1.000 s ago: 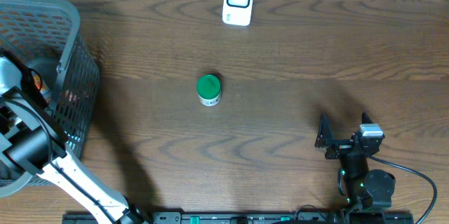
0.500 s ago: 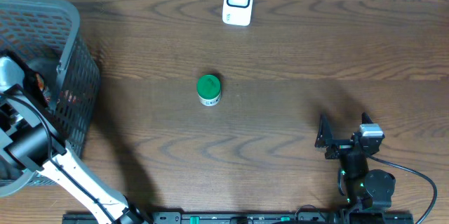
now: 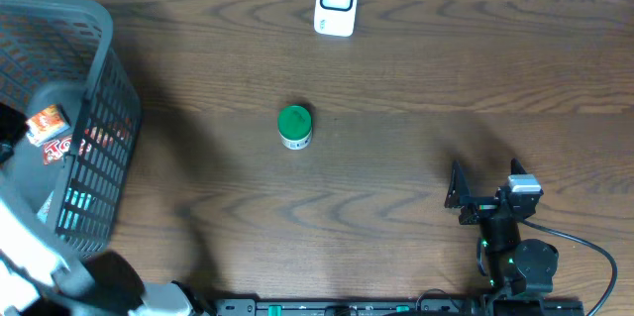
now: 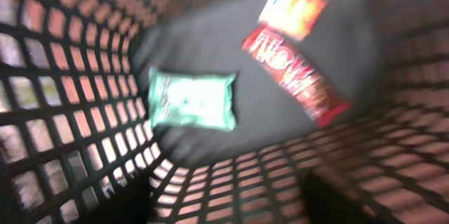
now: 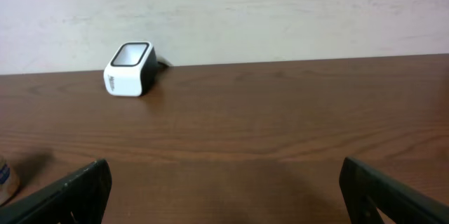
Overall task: Scan the item barcode
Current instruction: 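Reach into the basket and grasp the mint-green tissue pack with left gripper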
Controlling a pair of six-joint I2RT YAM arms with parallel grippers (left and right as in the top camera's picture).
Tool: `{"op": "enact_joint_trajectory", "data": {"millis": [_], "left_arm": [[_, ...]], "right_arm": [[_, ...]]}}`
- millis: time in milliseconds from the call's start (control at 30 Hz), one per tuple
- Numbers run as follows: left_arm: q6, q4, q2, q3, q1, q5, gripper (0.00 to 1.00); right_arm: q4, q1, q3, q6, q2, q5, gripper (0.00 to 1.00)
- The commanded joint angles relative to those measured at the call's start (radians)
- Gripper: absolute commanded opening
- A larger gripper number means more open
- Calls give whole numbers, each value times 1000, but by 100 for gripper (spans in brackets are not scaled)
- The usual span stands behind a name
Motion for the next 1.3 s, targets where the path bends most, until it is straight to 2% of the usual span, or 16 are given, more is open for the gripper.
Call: {"op": "enact_joint_trajectory", "data": {"millis": [0,233,400,467,633,967,1267], "left_arm": [[-9,57,-113,1,4,31,98],[14,103,-56,-74,5,30,98],[7,101,32,-137,5,-49,99],[-22,98,80,-175,5,-87,93],[-106,114,195,-269,5,-163,92],[-107,158,396,-311,5,-162,92],[-106,262,451,-366,5,-162,93]], "right_arm": [[-4,5,-1,-8,-5,3,99],[-4,5,-1,-8,-5,3,99],[-4,5,-1,-9,-5,3,99],[-4,5,-1,-9,-5,3,99],[-4,5,-1,-9,-5,3,99],[-4,5,-1,-8,-5,3,99],[-4,5,-1,-8,-5,3,99]]}}
